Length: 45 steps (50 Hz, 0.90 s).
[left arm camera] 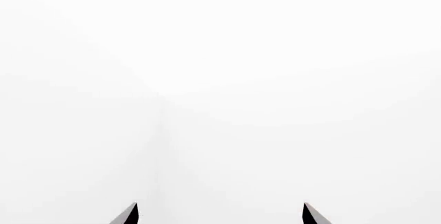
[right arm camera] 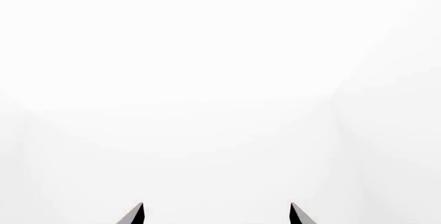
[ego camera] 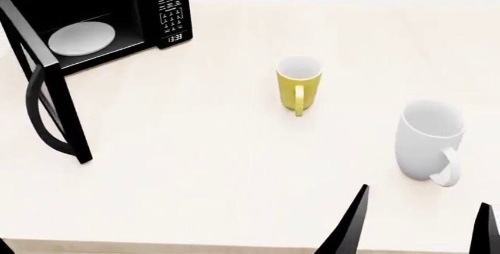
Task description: Close the microwave.
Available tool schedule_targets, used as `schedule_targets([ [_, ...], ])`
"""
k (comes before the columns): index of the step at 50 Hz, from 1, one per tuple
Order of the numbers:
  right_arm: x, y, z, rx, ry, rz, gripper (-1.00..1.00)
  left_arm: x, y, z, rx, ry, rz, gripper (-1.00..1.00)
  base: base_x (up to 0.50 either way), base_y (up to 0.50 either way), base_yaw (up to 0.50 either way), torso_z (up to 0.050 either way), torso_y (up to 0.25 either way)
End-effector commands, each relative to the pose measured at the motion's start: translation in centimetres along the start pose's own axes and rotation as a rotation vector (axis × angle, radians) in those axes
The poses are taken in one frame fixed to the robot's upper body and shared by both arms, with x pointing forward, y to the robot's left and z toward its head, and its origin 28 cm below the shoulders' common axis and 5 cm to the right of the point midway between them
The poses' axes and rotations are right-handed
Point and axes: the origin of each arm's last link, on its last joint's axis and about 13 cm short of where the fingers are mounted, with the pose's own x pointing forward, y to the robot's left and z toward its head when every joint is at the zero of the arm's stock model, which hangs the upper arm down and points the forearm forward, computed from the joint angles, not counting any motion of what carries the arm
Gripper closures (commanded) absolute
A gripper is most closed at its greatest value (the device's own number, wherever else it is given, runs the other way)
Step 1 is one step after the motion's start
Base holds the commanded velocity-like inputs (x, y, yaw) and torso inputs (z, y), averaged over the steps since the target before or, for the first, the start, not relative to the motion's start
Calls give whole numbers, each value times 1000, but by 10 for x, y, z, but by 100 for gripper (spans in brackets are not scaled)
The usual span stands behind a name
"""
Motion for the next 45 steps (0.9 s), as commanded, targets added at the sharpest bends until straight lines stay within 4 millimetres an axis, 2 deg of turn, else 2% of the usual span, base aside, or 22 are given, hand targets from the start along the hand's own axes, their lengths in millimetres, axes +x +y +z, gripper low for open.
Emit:
schedule_targets([
  [1, -1, 0, 0, -13, 0, 4, -100, -1, 0, -1, 11, 2, -4, -100, 0, 500, 0, 0, 0],
  [45, -3, 1, -5, -18, 39, 2, -100, -3, -1, -5, 7, 21, -19, -100, 0, 480, 0, 0, 0],
])
